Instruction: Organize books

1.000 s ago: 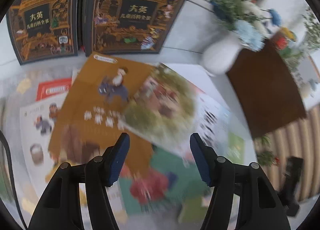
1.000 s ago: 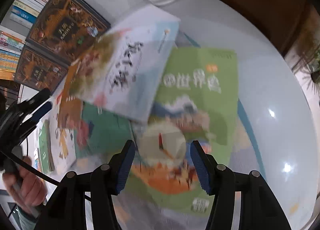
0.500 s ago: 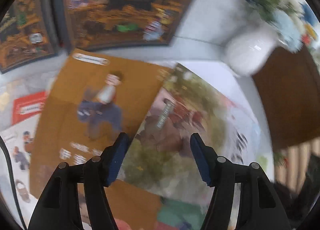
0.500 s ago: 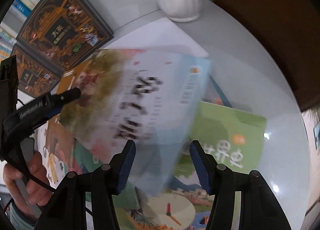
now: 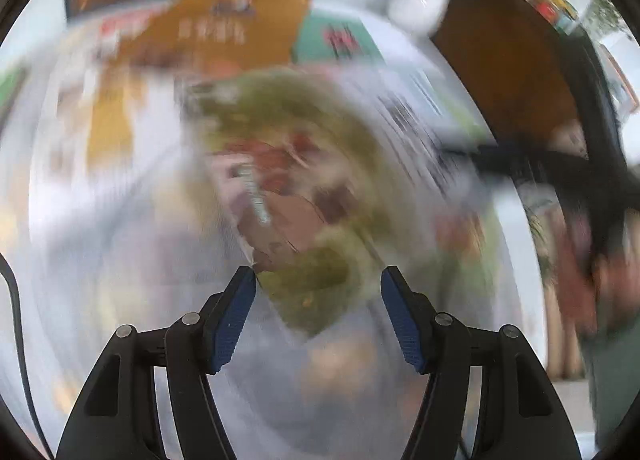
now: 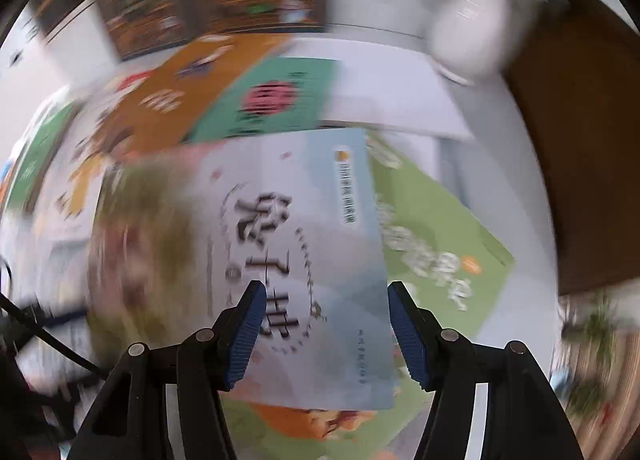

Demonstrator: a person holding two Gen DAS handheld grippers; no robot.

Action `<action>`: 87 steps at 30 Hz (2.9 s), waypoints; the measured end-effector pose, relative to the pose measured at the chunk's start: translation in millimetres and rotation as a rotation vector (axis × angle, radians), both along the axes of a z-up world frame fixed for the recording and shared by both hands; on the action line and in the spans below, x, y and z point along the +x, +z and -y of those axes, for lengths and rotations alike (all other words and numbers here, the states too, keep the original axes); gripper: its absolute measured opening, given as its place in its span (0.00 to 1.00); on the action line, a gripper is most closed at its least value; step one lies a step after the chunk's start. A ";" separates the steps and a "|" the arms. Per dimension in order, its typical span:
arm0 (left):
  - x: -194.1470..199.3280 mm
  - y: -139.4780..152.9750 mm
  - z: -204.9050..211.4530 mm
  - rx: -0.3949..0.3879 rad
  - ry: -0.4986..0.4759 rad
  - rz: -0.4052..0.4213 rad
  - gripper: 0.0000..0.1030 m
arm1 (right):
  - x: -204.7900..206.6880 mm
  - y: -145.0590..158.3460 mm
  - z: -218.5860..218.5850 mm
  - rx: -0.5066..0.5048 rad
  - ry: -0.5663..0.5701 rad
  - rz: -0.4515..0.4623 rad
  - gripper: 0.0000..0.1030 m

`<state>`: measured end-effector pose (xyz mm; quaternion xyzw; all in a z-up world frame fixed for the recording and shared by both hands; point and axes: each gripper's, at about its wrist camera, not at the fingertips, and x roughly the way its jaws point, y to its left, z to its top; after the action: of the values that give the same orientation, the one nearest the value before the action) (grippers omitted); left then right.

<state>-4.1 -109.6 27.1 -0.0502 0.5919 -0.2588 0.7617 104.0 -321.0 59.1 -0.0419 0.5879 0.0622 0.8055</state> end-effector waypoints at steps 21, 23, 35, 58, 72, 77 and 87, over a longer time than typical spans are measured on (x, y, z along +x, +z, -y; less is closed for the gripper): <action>-28.3 -12.2 -71.3 0.034 0.175 -0.003 0.55 | -174.5 -28.7 -35.8 0.328 -0.127 -0.084 0.46; -33.8 -12.8 -69.0 -0.047 0.134 -0.064 0.56 | -178.4 -29.9 -42.5 0.352 -0.110 -0.074 0.38; -60.7 11.6 -85.4 -0.403 0.222 -0.084 0.33 | -181.3 -39.4 -20.5 0.496 -0.156 -0.092 0.38; -51.8 -26.2 -57.9 -0.790 0.403 -0.398 0.08 | -180.3 -75.1 30.8 1.061 -0.372 -0.291 0.58; -51.0 -2.4 -51.5 -0.396 0.305 -0.254 0.07 | -182.8 -18.2 0.0 0.735 -0.199 -0.117 0.29; -53.6 39.7 -35.7 -0.236 0.176 -0.068 0.08 | -189.9 14.9 -28.1 0.527 -0.077 -0.002 0.29; -45.4 78.9 -95.5 -0.342 0.161 0.002 0.09 | -185.7 72.8 -85.5 0.443 0.034 0.115 0.29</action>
<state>-49.5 -14.1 106.0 -0.2260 0.5324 -0.2939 0.7610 -81.7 -235.5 131.9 0.1228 0.5122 0.2009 0.8260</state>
